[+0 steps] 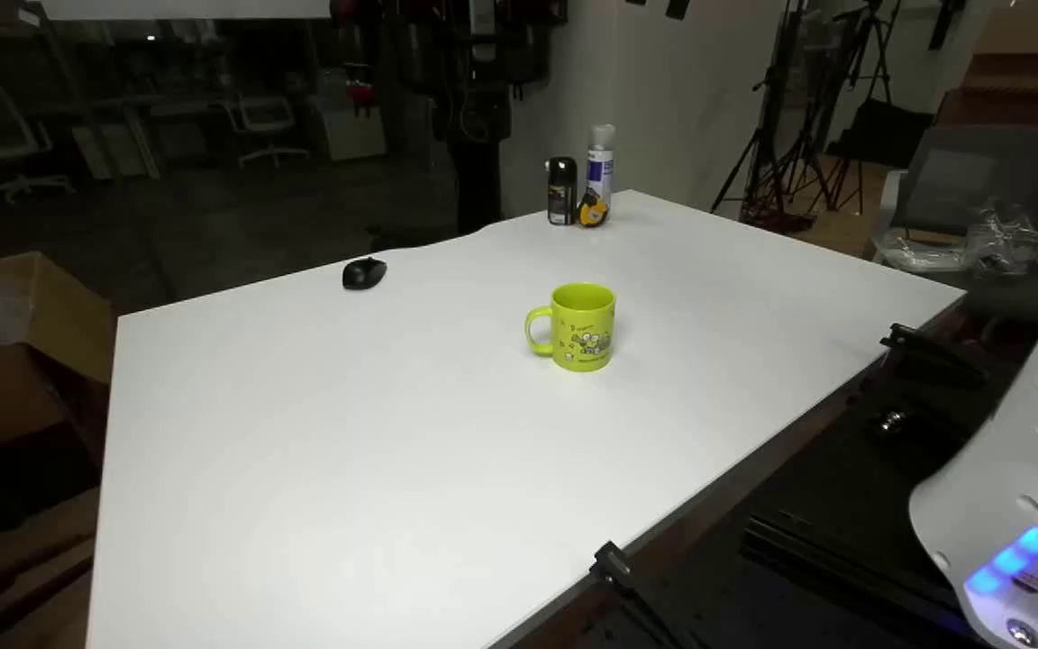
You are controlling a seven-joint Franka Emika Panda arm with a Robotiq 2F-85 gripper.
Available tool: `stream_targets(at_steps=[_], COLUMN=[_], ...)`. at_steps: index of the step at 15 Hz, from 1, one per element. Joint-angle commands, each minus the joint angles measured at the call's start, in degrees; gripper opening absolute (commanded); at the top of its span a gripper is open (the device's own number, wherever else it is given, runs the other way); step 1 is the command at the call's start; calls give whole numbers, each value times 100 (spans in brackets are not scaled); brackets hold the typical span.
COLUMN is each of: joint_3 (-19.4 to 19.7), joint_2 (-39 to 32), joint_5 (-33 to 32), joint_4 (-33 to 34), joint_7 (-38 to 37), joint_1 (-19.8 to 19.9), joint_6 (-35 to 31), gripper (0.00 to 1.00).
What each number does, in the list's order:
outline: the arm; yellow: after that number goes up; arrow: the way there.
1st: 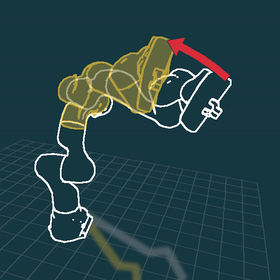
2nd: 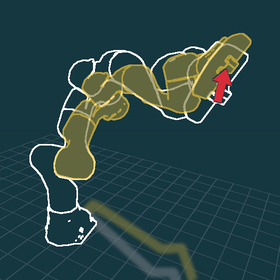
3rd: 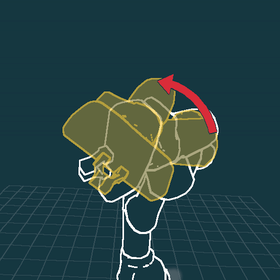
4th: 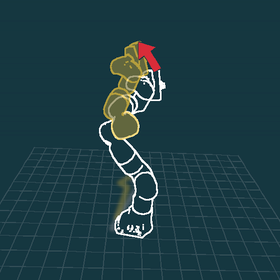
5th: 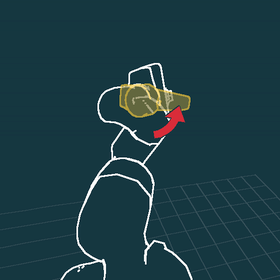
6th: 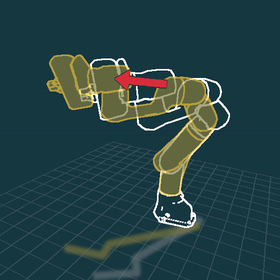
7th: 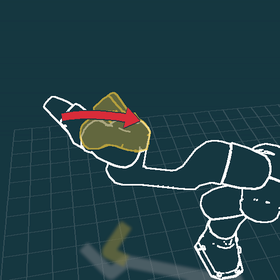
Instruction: Move the mug cup to the right
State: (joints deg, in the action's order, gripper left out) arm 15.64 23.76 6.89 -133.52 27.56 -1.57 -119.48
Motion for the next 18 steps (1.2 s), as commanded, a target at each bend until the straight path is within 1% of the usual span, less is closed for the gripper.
stream_targets(at_steps=[1,13,14,18], joint_3=[-106,-106,-133,-525], joint_2=[-18,-15,-54,-447], joint_5=[53,53,1,-632], joint_4=[16,21,28,5], joint_7=[40,40,70,-439], joint_1=[121,120,108,264], joint_6=[18,10,-66,-390], gripper=[100,100,100,100])
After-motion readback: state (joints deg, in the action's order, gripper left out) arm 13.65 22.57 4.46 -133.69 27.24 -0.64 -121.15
